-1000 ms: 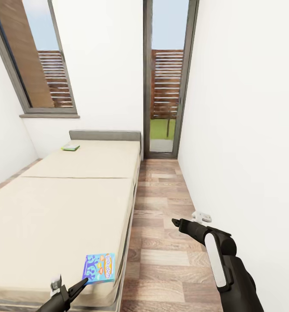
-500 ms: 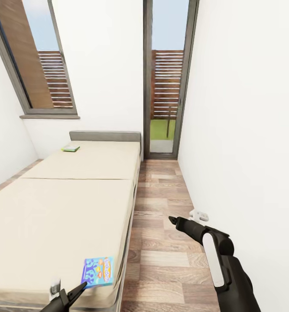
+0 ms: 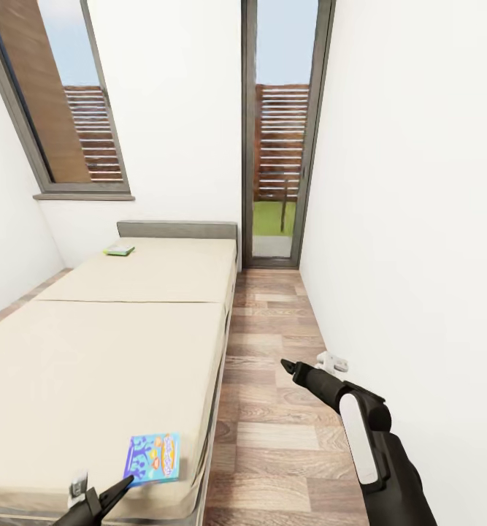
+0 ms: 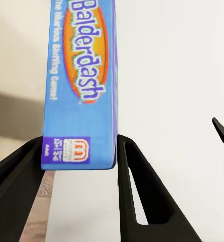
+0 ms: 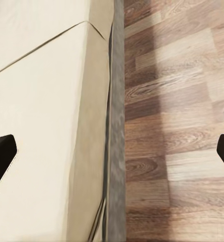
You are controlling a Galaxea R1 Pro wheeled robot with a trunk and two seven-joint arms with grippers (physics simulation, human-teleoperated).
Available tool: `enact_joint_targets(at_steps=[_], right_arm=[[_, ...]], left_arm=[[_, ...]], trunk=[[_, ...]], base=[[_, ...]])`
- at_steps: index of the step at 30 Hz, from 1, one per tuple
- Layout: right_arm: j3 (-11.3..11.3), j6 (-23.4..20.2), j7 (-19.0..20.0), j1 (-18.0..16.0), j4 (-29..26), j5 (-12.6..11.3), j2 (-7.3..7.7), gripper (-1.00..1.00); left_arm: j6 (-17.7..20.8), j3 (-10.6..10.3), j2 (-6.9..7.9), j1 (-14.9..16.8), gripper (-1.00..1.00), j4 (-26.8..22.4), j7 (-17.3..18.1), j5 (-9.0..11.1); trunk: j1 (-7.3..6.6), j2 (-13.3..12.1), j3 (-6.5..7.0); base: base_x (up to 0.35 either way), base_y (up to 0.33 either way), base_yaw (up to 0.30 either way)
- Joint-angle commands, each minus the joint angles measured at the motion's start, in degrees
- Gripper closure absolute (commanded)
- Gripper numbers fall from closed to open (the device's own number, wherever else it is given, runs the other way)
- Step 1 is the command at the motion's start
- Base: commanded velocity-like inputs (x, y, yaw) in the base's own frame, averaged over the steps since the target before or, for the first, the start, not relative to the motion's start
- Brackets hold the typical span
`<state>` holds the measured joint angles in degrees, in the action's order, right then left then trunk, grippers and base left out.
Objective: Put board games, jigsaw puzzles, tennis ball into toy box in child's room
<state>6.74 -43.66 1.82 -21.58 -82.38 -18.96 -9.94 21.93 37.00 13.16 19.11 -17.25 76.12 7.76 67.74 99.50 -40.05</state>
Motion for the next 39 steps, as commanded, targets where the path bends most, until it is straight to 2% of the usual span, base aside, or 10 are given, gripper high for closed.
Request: enact_joint_targets(at_steps=[1,6,7,13,21,24,29,34,36,39], right_arm=[[0.14,-0.31,0.19,-0.04,-0.05,-0.35,-0.06,-1.00],[0.12,-0.22,0.20,-0.04,-0.03,-1.97,-0.06,-1.00],[0.12,-0.20,0.20,-0.04,-0.01,-3.89,-0.06,-1.00],[0.12,-0.07,0.09,-0.04,0.04,-3.81,-0.06,-1.00],[0.12,0.09,0.10,-0.04,0.45,-3.79,-0.06,-1.00],[0.12,0.62,0.05,-0.04,0.48,-3.80,-0.06,-1.00],[-1.34,2.05,-0.01,-0.04,0.47,-3.80,-0.06,-1.00],[-2.96,2.52,-0.12,-0.04,0.46,-3.88,-0.06,-1.00],[-3.12,2.57,-0.14,-0.04,0.46,-3.89,-0.06,-1.00],[-3.20,2.64,-0.10,-0.04,0.46,-3.89,-0.06,-1.00]], left_arm=[[0.59,-0.05,0.01,0.02,1.00,-0.30,0.51,0.15],[1.32,-0.24,-0.02,0.00,1.00,-1.93,2.12,0.01],[1.53,-0.29,-0.04,0.02,1.00,-5.47,6.02,0.00],[4.50,-0.30,0.14,0.02,1.00,-10.90,10.17,-0.09],[17.66,-0.50,0.59,-0.04,1.00,-27.19,11.47,-0.20],[23.00,-0.27,2.53,-0.02,1.00,-30.23,11.50,-0.09],[33.49,-0.24,6.09,0.04,1.00,-39.95,11.39,-0.13],[35.88,-0.38,12.41,0.05,1.00,-42.41,11.37,-0.23],[35.86,-0.18,13.76,0.05,1.00,-42.53,11.50,-0.01],[35.83,-0.04,14.44,0.05,1.00,-42.85,11.67,0.19]], trunk=[[-0.01,0.03,-0.05],[-0.01,0.03,-0.05],[-0.01,0.03,-0.05],[-0.01,0.03,-0.05],[-0.01,0.03,-0.05],[-0.01,0.03,-0.05],[-0.01,0.03,-0.05],[-0.01,0.03,-0.05],[-0.01,0.03,-0.05],[-0.01,0.03,-0.05]], base=[[0.000,0.000,0.000],[0.000,0.000,0.000],[0.000,0.000,0.000],[0.000,0.000,0.000],[0.000,0.000,0.000],[0.000,0.000,0.000],[0.000,0.000,0.000],[0.000,0.000,0.000],[0.000,0.000,0.000],[0.000,0.000,0.000]])
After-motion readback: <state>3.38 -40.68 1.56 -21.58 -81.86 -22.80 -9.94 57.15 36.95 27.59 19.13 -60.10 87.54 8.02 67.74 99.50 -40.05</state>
